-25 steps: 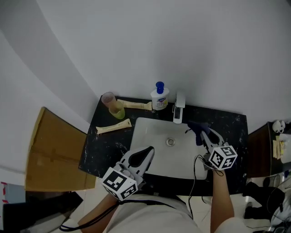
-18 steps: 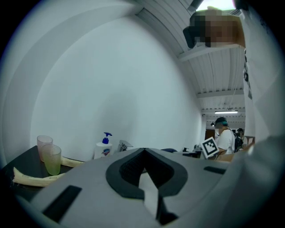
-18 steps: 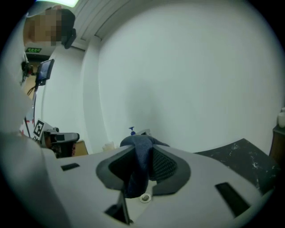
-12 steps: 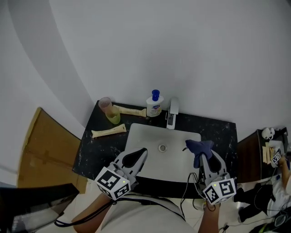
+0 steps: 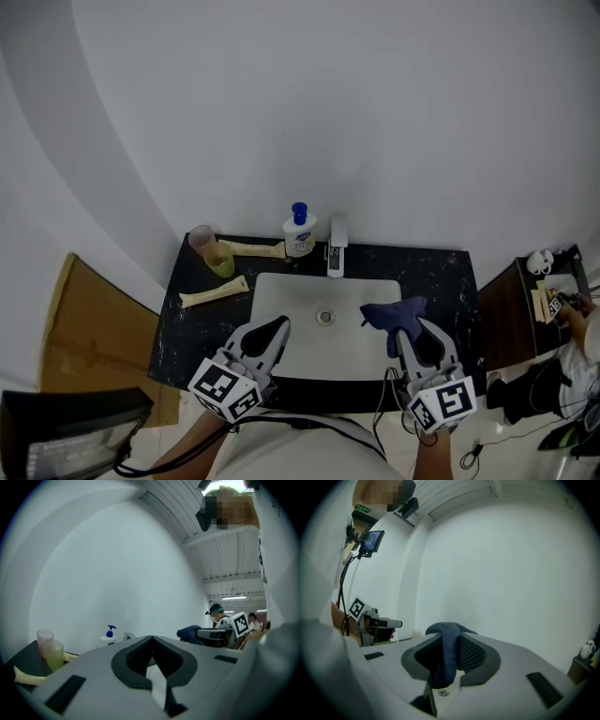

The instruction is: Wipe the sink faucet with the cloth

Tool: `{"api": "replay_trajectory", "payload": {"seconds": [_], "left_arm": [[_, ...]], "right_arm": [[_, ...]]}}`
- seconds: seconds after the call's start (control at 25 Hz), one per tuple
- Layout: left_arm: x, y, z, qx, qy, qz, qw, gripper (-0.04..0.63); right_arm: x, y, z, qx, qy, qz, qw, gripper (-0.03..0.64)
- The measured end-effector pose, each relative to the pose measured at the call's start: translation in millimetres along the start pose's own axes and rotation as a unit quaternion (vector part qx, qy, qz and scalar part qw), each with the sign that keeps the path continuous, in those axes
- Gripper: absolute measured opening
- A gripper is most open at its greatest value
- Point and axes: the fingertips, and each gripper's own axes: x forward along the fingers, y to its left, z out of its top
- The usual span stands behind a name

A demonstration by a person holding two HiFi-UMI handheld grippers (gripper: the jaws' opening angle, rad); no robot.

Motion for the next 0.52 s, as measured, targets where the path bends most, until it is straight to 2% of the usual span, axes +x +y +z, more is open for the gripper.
{"api": "replay_trajectory", "payload": {"seconds": [0.28, 0.52], "left_arm": [[-1.6, 5.1, -6.1, -0.003, -0.014, -0.01, 0.9998, 0.002], [-4.0, 4.1, 0.3, -0.007, -0.002, 0.0, 1.0, 0.002]], "right_arm": [[0.3, 5.4, 6.5, 0.004, -0.009, -0.004, 1.0, 0.103], [-0.1, 8.0, 9.2, 0.003, -0.004, 0.0, 1.0, 0.103]]}}
